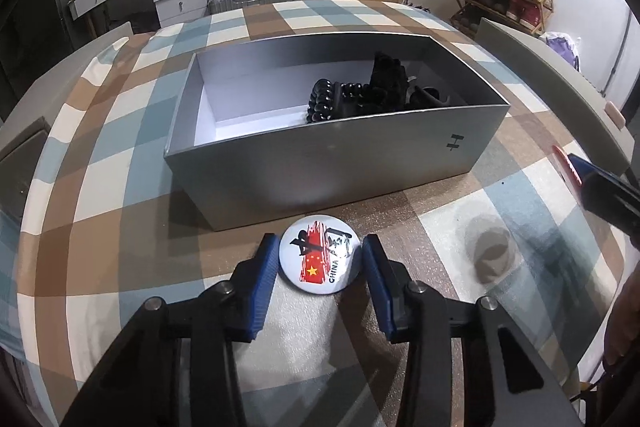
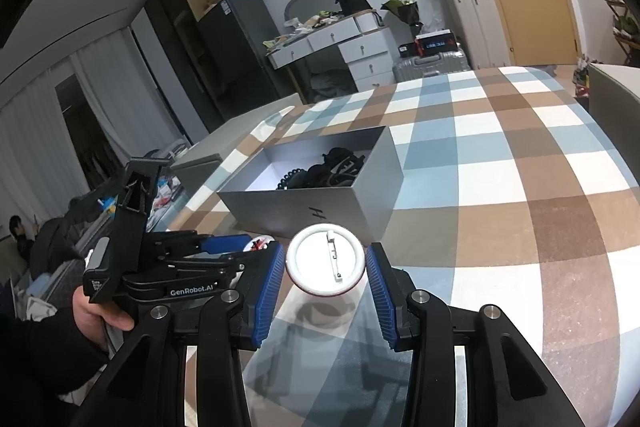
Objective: Organize jewelry
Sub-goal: 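Close the left tool on the red-flag CHINA badge while the right tool holds its badge, then carry both badges into the grey box and open both tools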
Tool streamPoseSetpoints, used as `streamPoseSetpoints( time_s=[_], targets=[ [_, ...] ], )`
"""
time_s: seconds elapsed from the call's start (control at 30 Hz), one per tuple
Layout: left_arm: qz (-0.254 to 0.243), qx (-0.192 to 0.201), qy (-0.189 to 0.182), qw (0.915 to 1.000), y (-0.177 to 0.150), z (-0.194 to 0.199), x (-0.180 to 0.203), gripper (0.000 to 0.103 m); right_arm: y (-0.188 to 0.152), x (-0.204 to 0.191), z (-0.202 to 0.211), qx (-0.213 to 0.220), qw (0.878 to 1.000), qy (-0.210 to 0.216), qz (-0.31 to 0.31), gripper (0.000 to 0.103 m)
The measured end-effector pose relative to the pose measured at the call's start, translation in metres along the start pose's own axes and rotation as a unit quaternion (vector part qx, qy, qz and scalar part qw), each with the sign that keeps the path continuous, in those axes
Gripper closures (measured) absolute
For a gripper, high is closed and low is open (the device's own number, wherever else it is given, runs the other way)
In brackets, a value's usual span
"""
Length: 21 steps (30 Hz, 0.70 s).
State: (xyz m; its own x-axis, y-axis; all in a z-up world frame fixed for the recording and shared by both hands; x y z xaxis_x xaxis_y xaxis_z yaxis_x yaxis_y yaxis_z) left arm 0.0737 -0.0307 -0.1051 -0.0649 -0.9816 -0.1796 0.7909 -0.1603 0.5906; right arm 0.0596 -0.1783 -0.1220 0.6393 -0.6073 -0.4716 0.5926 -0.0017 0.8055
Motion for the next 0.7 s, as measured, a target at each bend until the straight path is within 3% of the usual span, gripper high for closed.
streamPoseSetpoints(
  time_s=[0.3,0.7],
  targets=[
    [-0.004,0.018,-0.006,0.9998,-0.001,0.018,-0.001,0.066,0.003,-0.004,0.002,0.006,1.000,0.000,0.000,0.062],
    [0.043,0.068,-0.038,0.9961,0.012,0.054,-0.029,0.066,0.020,-0.022,-0.001,0.014,1.000,0.012,0.016,0.062]
  ],
)
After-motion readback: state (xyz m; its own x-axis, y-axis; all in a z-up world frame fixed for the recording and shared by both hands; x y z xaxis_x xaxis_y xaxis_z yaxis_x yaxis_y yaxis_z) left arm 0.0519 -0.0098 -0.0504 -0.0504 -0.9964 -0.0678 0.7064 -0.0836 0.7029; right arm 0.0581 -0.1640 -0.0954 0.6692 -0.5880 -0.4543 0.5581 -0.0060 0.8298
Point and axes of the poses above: each gripper's, at about its wrist camera, not at the fingertips, and z roughly against the way its jaws point, x to its right, y to its top, the point moved 1 cm from there along -z, roughly the way its jaws point, and after that the axes turned 15 degrees about y, right-handed, at the moved point
